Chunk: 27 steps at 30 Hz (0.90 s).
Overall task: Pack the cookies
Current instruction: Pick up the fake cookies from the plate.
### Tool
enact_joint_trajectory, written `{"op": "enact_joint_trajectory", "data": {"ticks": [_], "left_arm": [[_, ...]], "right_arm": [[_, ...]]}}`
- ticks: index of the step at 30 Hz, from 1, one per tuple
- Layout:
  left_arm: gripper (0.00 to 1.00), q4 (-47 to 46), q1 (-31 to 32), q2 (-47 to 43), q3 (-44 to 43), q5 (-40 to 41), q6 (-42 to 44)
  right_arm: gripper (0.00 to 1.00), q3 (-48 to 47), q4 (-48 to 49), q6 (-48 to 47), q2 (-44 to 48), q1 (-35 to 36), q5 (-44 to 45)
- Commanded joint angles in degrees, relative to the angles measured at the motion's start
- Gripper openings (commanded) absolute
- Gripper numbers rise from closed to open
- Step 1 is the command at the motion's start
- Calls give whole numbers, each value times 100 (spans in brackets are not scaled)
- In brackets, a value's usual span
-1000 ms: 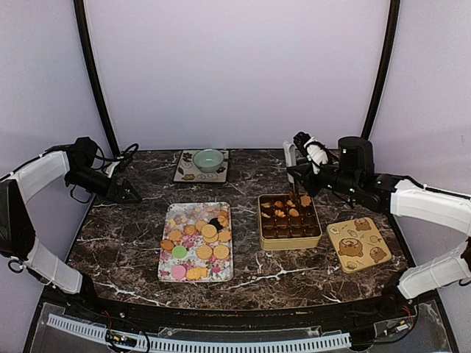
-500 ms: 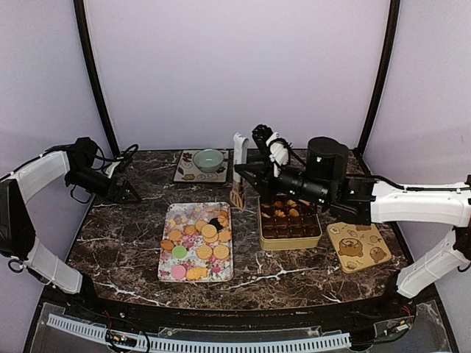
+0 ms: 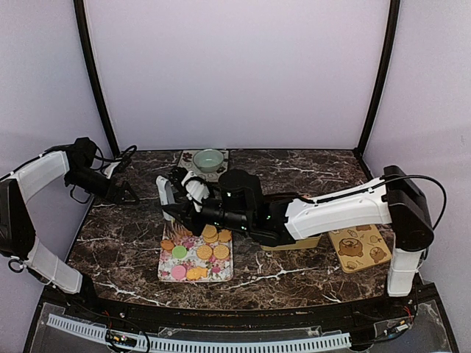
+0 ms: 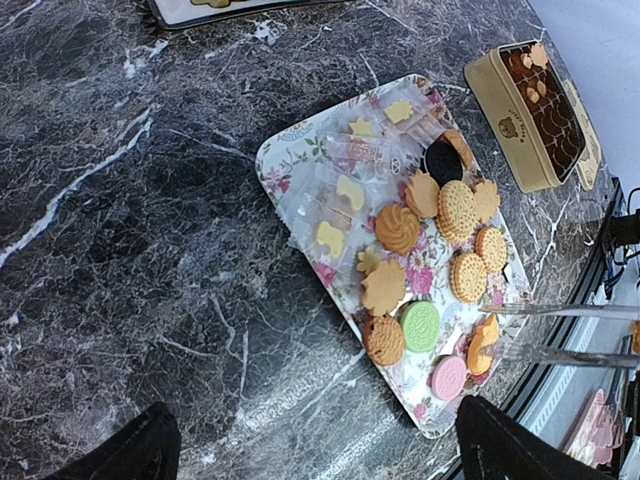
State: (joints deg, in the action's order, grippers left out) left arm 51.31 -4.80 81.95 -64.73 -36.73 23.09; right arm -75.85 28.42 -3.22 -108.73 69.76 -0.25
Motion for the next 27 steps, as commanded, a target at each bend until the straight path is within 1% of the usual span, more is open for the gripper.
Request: {"op": "enact_joint_trajectory", "data": {"ticks": [1,11,27], "left_arm": [[99,105,-81,-109,91,39,50],[99,90,-100,-221,186,71,82],[99,-8,-98,-284,328,-86,-37]], "right_arm": [[33,-570,585,152,-335,54,-198],[43,-1079,600,144,-1034,64,-349],[44,-1354,967,349,-1647,33,-312]]}}
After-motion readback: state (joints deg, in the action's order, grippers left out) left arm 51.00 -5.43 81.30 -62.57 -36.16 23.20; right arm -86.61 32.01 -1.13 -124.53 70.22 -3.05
